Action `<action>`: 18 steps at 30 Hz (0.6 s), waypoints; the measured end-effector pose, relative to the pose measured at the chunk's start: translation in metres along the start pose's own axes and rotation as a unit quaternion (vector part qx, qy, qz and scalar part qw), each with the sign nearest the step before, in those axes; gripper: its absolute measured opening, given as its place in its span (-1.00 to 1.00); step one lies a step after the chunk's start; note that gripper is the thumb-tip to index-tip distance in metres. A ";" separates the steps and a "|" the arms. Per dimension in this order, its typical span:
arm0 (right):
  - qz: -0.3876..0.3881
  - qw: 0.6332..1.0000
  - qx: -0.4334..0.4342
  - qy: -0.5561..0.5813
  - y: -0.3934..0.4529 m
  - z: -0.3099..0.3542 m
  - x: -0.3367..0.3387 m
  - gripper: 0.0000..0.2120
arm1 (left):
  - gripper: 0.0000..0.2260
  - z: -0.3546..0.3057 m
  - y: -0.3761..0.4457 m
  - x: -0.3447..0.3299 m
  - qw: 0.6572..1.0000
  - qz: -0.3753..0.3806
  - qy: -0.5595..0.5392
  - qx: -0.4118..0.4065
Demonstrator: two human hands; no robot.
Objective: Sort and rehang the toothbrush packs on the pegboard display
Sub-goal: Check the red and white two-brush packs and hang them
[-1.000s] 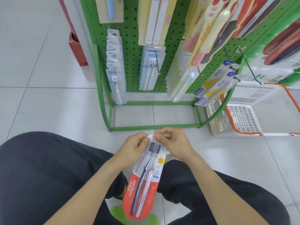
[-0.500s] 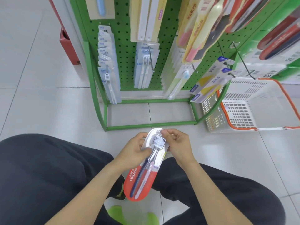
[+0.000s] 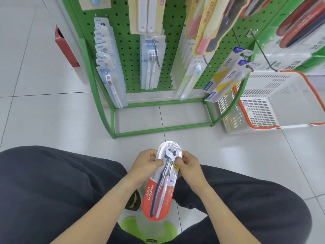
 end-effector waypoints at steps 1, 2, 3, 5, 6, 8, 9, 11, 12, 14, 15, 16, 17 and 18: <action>0.013 1.000 -0.004 -0.002 -0.001 -0.006 -0.001 -0.88 | -0.95 0.004 -0.001 -0.003 1.000 -0.005 0.012 0.001; 0.026 1.000 -0.008 0.000 -0.002 -0.013 -0.002 -0.86 | -0.93 0.008 -0.002 -0.005 1.000 -0.010 0.023 0.003; 0.038 0.999 -0.013 0.004 -0.004 -0.020 -0.004 -0.81 | -0.91 0.012 -0.004 -0.007 0.999 -0.012 0.033 0.006; 0.057 0.998 -0.025 0.022 -0.008 -0.032 -0.004 -0.76 | -0.87 0.019 -0.006 -0.012 0.999 -0.006 0.052 0.012; 0.064 0.997 -0.031 0.030 -0.010 -0.037 -0.005 -0.74 | -0.85 0.022 -0.006 -0.014 0.998 -0.001 0.059 0.014; 0.067 0.996 -0.045 0.037 -0.011 -0.042 -0.006 -0.73 | -0.81 0.024 -0.005 -0.016 0.997 0.002 0.076 0.017; 0.062 0.996 -0.050 0.040 -0.011 -0.043 -0.006 -0.73 | -0.80 0.025 -0.003 -0.016 0.996 0.000 0.087 0.016; 0.056 0.995 -0.057 0.051 -0.008 -0.043 -0.005 -0.71 | -0.78 0.022 -0.001 -0.015 0.995 -0.010 0.100 0.004; 0.057 0.995 -0.060 0.056 -0.007 -0.043 -0.005 -0.68 | -0.77 0.019 0.000 -0.014 0.995 -0.015 0.099 -0.006; 0.065 0.994 -0.068 0.063 -0.006 -0.044 -0.005 -0.65 | -0.77 0.016 0.001 -0.013 0.994 -0.025 0.103 -0.027; 0.071 0.993 -0.072 0.065 -0.006 -0.045 -0.006 -0.63 | -0.78 0.015 0.001 -0.012 0.993 -0.029 0.111 -0.036; 0.075 0.992 -0.074 0.069 -0.005 -0.046 -0.007 -0.63 | -0.79 0.016 0.001 -0.012 0.991 -0.035 0.119 -0.042; 0.075 0.992 -0.075 0.072 -0.005 -0.046 -0.008 -0.64 | -0.80 0.016 0.001 -0.011 0.991 -0.041 0.120 -0.045; 0.070 0.992 -0.074 0.074 -0.004 -0.044 -0.007 -0.68 | -0.82 0.017 0.002 -0.010 0.991 -0.046 0.117 -0.045</action>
Point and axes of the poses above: each hand's wrist, its own y-axis towards the middle knuckle, its own x-axis out of the back of the hand, z = x × y, the point moved 10 cm from there along y, towards the middle knuckle, and after that the axes turned 13 degrees about -z, right-handed, at the moved point
